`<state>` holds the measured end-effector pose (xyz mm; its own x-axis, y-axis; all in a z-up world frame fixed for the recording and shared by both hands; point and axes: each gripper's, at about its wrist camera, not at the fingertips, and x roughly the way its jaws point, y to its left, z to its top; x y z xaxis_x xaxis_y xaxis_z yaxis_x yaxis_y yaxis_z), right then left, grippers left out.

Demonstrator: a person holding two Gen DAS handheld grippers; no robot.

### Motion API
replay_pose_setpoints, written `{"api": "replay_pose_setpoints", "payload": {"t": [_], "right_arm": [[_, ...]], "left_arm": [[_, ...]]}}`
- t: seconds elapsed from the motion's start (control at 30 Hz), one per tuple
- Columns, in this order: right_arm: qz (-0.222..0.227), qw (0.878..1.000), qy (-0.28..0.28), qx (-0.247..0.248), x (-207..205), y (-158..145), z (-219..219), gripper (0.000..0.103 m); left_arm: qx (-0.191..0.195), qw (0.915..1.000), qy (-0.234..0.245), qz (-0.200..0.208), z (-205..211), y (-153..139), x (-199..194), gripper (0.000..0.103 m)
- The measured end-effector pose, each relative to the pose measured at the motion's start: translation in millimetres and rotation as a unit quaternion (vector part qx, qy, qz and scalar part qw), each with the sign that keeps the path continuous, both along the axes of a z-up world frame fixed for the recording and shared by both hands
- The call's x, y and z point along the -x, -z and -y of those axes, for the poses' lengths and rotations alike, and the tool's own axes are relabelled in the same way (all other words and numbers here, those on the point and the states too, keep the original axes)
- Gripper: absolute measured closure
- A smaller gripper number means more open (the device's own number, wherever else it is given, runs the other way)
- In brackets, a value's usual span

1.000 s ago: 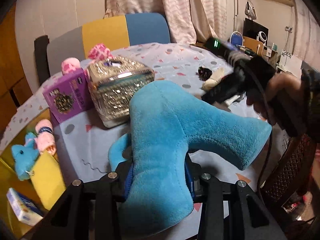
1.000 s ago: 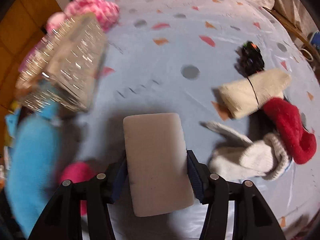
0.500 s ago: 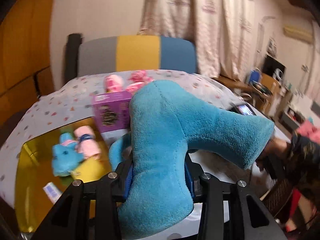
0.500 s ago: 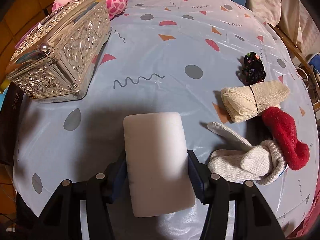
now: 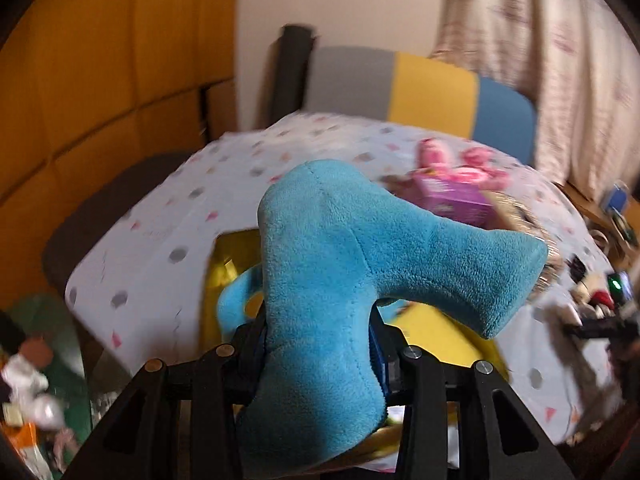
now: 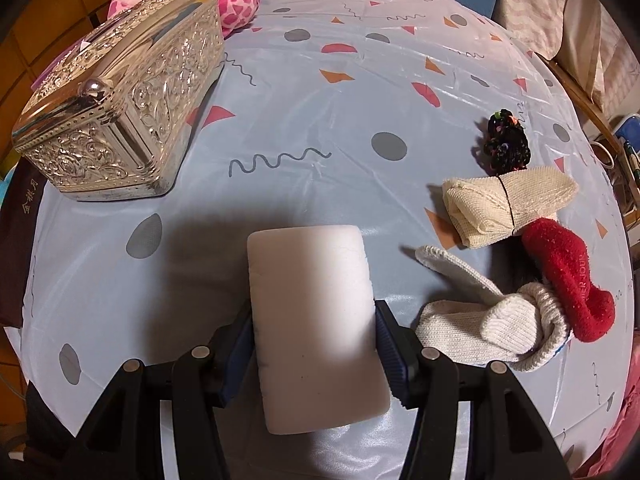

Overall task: Organize soft objects
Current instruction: 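Release the blue plush into the gold tray with the left tool while the right holds the sponge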

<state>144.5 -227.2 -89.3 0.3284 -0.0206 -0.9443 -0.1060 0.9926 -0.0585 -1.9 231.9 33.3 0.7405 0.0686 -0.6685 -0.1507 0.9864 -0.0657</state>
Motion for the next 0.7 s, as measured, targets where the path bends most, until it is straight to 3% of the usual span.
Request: {"api": "replay_pose_setpoints", "payload": {"t": [0.23, 0.4, 0.5, 0.7], "right_arm": [[0.0, 1.0, 0.001, 0.001, 0, 0, -1, 0.046], [0.0, 1.0, 0.0, 0.001, 0, 1, -1, 0.046], [0.0, 1.0, 0.0, 0.001, 0, 1, 0, 0.046], [0.0, 1.0, -0.001, 0.001, -1, 2, 1, 0.046]], "left_arm": [[0.072, 0.9921, -0.068, -0.077, -43, 49, -29, 0.062], [0.065, 0.9877, -0.09, -0.111, -46, 79, -54, 0.061], [0.04, 0.9877, -0.097, -0.116, -45, 92, -63, 0.059], [0.02, 0.9866, -0.1, -0.128, -43, 104, -72, 0.049]]}}
